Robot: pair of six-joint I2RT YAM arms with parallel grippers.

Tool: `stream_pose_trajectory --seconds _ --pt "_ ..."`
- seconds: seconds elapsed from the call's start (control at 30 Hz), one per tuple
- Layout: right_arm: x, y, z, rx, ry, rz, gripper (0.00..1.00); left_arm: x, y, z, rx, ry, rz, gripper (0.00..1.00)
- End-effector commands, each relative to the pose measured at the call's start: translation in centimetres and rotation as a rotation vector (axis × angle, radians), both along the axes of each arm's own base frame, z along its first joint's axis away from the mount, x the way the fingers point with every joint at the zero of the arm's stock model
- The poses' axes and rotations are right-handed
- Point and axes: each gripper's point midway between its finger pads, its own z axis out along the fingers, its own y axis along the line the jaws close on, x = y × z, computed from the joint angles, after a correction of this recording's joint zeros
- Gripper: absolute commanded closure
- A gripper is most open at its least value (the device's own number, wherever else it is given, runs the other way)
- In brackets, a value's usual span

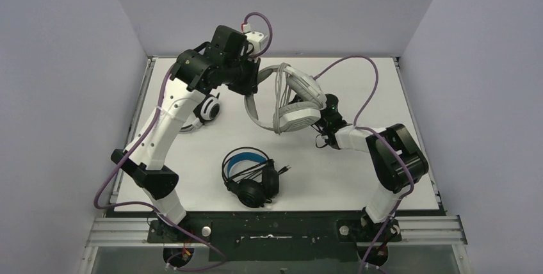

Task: Wrap the headphones
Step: Place the headphones at the center of the board.

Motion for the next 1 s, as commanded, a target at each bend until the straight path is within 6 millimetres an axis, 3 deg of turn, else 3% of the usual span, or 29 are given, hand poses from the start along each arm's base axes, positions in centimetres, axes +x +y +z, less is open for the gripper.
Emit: stream_pose_trajectory --seconds 0.0,0.13,0.3,0.37,0.43,0.67,0.87,0.97 --pt "0.0 1.0 2.4 0.127 0.077 0.032 0.87 2.8 -1.5 4.8 -0.146 -0.195 0.036 1.0" --pt "-1.1 0.4 0.9 0.243 0.335 0.019 0.99 5.8 -1.0 4.3 -0.16 -0.269 0.141 1.0" --pt "-2.7 -1.3 -2.5 0.37 0.633 0.001 1.0 9.2 -0.3 2.6 -0.238 -0.351 0.302 1.0" --pt "-3.1 -1.7 -2.6 0.444 0.658 0.003 1.0 10.3 0.0 1.4 -0.246 -0.363 0.366 1.0" --pt "-3.2 -2.3 -3.0 0.504 0.68 -0.034 1.0 10.9 -0.3 -0.4 -0.266 -0.353 0.408 1.0" --pt "-4.0 -3.3 -7.4 0.519 0.764 -0.169 1.0 12.4 0.0 -8.3 -0.232 -0.242 0.595 1.0" --pt "-4.4 -4.4 -9.2 0.491 0.747 -0.256 1.0 12.6 -0.5 -14.5 -0.193 -0.133 0.675 1.0" --pt "-4.3 -4.9 -9.2 0.498 0.722 -0.29 1.0 12.2 -1.0 -16.7 -0.18 -0.073 0.689 1.0"
